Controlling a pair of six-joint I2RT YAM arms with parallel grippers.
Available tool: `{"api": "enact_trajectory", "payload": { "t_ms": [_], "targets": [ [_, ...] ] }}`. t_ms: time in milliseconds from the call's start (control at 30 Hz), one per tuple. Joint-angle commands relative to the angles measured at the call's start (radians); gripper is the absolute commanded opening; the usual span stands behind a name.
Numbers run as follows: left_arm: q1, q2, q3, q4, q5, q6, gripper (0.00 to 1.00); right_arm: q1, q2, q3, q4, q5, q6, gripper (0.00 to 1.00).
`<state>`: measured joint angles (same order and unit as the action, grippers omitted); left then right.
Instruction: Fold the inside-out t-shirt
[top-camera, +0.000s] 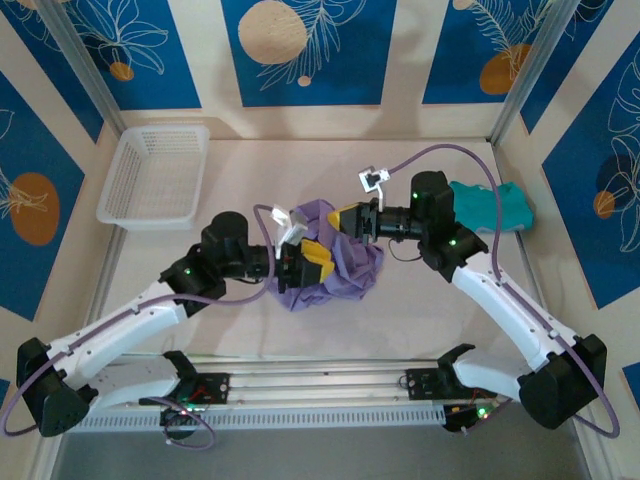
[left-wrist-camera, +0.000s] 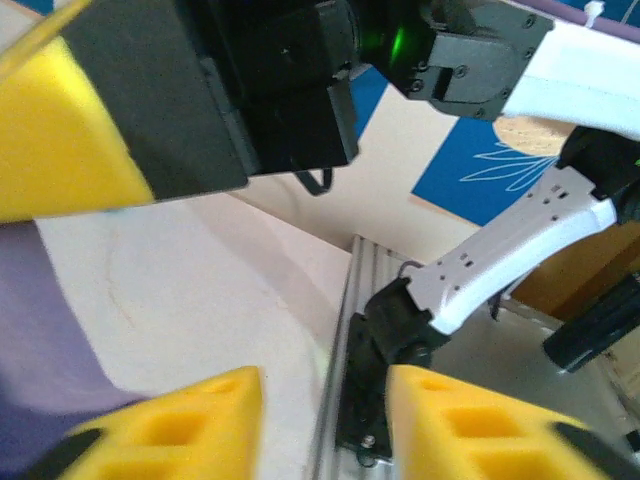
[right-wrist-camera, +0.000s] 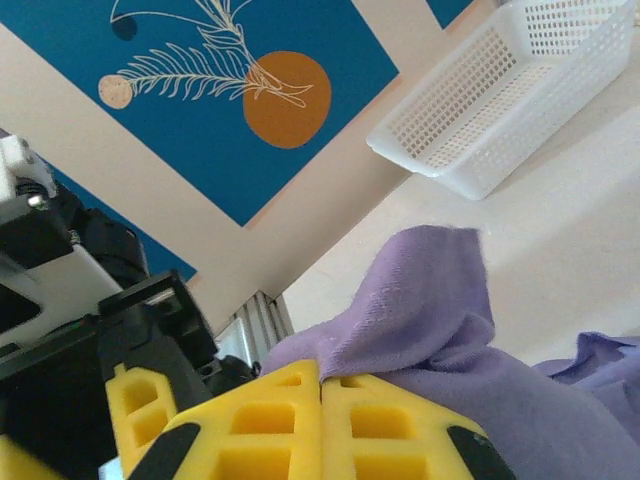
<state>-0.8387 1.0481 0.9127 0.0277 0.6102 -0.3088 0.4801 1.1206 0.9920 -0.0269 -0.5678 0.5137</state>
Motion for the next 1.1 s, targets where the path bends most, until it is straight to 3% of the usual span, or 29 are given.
{"api": "enact_trajectory", "payload": {
  "t_ms": [0,133,300,433,567,733,900,1067],
  "targets": [
    [-0.006,-0.031,0.039,-0.053,0.024,0.055,0.46,-0.016,-0.039,-0.028,0.054,-0.064,-0.077,0.00],
    [0.002,-0.078,0.041,-0.121,-0.102,0.070,0.49,-0.032,-0.061,-0.043,0.051,-0.093,-0.140,0.00],
    [0.079,-0.097,0.062,-0.243,-0.442,-0.010,0.56,-0.038,-0.073,-0.068,0.055,-0.134,-0.194,0.00],
    [0.150,-0.034,0.101,-0.335,-0.555,-0.069,0.63,-0.040,-0.070,-0.083,0.070,-0.152,-0.203,0.00],
    [0.187,0.038,0.128,-0.328,-0.522,-0.089,0.72,-0.038,-0.070,-0.091,0.084,-0.166,-0.205,0.00],
    [0.217,0.124,0.159,-0.309,-0.475,-0.080,0.72,-0.037,-0.070,-0.100,0.086,-0.184,-0.213,0.00],
    [0.230,0.171,0.155,-0.221,-0.336,-0.097,0.65,-0.037,-0.068,-0.106,0.079,-0.186,-0.224,0.00],
    [0.232,0.210,0.159,-0.179,-0.236,-0.099,0.52,-0.037,-0.071,-0.104,0.062,-0.187,-0.234,0.00]
  ]
}}
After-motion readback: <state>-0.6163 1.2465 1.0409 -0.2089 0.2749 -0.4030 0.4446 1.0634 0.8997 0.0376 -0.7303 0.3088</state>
